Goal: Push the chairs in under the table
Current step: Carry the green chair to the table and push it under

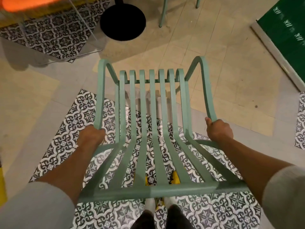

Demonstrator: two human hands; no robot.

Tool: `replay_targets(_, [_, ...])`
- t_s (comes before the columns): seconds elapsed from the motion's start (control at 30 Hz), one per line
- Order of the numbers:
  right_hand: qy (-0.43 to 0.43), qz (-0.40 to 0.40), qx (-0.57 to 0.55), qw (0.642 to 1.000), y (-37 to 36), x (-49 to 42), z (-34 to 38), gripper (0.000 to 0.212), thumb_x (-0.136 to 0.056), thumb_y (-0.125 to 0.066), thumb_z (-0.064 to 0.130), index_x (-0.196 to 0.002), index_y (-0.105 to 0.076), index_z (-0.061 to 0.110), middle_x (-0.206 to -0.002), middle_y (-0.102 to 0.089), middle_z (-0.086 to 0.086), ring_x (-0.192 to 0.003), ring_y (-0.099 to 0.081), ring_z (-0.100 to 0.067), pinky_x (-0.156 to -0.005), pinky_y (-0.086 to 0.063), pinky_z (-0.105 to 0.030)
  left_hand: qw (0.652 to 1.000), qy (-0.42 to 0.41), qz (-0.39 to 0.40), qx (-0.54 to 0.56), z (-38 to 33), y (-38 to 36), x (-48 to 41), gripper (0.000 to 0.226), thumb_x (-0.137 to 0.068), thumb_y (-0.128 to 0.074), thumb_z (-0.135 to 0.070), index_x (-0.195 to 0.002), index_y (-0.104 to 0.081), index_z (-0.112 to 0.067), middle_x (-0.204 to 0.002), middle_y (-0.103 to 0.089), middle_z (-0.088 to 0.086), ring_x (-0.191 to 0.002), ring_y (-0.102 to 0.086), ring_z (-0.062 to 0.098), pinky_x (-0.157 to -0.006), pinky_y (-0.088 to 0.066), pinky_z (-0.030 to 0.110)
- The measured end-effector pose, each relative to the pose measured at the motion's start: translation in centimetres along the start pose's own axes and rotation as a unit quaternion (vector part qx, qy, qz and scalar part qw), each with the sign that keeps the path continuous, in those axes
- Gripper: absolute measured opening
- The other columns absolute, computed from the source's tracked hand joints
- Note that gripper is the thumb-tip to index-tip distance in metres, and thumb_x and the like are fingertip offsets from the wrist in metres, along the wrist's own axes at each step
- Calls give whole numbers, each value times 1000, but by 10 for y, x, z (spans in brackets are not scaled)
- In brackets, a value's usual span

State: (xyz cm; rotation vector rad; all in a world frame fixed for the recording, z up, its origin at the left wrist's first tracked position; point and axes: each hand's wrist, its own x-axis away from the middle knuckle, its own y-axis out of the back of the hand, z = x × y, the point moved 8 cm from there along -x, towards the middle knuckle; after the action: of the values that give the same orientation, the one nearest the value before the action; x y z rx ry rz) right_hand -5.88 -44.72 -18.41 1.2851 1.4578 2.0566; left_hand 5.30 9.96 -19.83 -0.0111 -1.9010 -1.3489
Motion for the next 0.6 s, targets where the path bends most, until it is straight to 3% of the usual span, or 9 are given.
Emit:
replay_targets(0.2, [4,-7,17,1000,6,-10,15,56,-108,-37,61,-100,-52,8,-86,-55,-12,-74,-56,-33,-66,-44,-36,999,2,7,-34,-13,4,-14,56,-91,-71,-38,-129,-67,2,-113,-71,23,-107,-70,42,-73,-48,37])
replay_targets(0.33, [-12,-13,12,1000,6,-8,14,52,-108,-38,59,-102,-50,9,-71,-45,-4,-56,-45,-21,-50,-30,-28,1000,1,10,-28,-11,2,-17,55,-90,-71,-37,-129,-66,1,-115,-73,22,-105,-71,42,-74,-51,37])
replay_targets(0.4, [-13,0,5,1000,9,-3,15,51,-108,-40,58,-109,-49,8,-81,-54,-6,-60,-48,-20,-51,-34,-28,1000,-1,19,-12,-10,1,-18,59,-92,-71,-41,-131,-64,2,-118,-73,23,-107,-71,42,-79,-53,40])
replay_targets(0.43, [-6,5,-1,1000,11,2,18,50,-108,-43,56,-116,-49,7,-93,-59,-10,-67,-55,-24,-56,-43,-30,1000,-2,25,-2,-12,2,-16,63,-93,-72,-45,-134,-62,2,-121,-72,24,-110,-71,43,-85,-56,43])
replay_targets(0.5, [47,-20,-3,999,19,16,29,52,-107,-50,50,-131,-46,4,-118,-59,-17,-97,-63,-35,-81,-56,-45,999,-16,35,5,-15,2,-8,76,-93,-74,-50,-143,-53,3,-136,-65,26,-122,-65,46,-101,-56,49])
replay_targets(0.6, [152,-70,19,986,39,46,51,58,-105,-55,45,-146,-44,4,-140,-52,-19,-126,-53,-39,-104,-46,-56,997,-64,48,-10,-26,11,24,98,-95,-74,-50,-161,-26,5,-163,-34,29,-147,-43,48,-121,-40,54])
